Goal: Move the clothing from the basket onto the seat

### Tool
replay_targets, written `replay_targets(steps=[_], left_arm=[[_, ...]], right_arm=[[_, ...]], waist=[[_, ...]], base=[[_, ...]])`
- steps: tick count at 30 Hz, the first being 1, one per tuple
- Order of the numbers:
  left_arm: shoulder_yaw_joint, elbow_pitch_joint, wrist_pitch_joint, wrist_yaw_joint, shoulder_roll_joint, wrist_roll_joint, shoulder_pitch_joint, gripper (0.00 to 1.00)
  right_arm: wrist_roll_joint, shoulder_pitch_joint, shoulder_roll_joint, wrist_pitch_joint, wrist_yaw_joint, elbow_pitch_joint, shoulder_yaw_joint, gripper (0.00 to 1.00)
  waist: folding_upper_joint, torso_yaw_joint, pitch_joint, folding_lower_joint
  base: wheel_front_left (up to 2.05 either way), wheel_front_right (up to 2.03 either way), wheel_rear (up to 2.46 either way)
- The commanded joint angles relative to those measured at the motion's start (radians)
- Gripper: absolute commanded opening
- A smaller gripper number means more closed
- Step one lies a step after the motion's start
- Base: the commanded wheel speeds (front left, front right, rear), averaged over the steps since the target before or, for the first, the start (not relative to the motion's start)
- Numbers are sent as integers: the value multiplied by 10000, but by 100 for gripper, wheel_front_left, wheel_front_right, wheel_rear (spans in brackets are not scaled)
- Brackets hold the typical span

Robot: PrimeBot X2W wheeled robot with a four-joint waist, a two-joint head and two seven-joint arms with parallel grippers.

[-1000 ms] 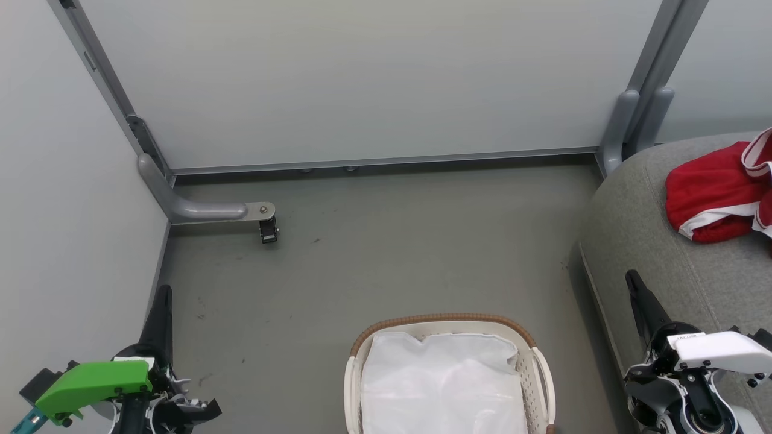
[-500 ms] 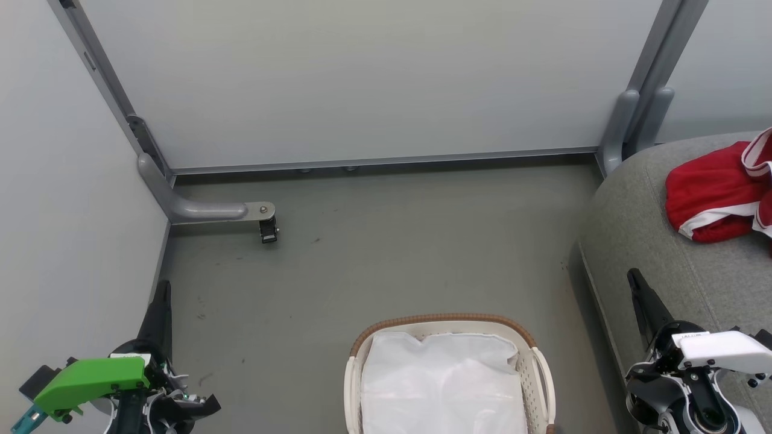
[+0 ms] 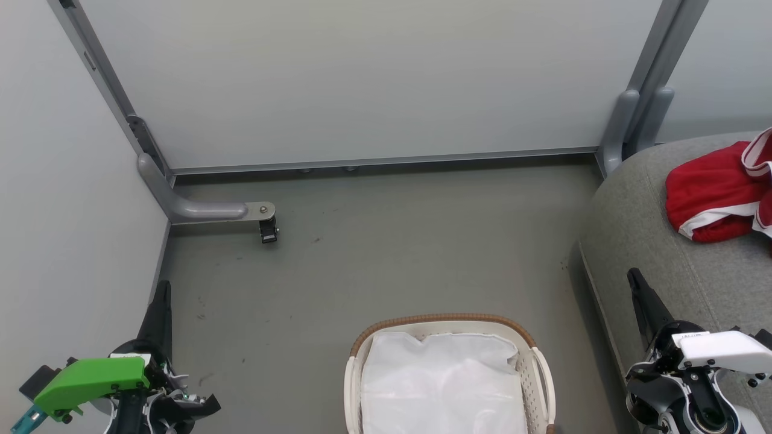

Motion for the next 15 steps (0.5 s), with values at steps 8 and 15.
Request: replay_targets(steps=[8, 15], left_arm=[[21, -25, 44, -55, 69, -29, -102, 0], [20, -24, 43, -55, 69, -30, -102, 0]], right_arm=[[34, -24, -59, 28, -7, -37, -22, 0], [34, -24, -59, 28, -7, -37, -22, 0]], waist=[[112, 0, 0, 0], [112, 0, 0, 0]], base=[[0, 0, 0], [0, 0, 0]])
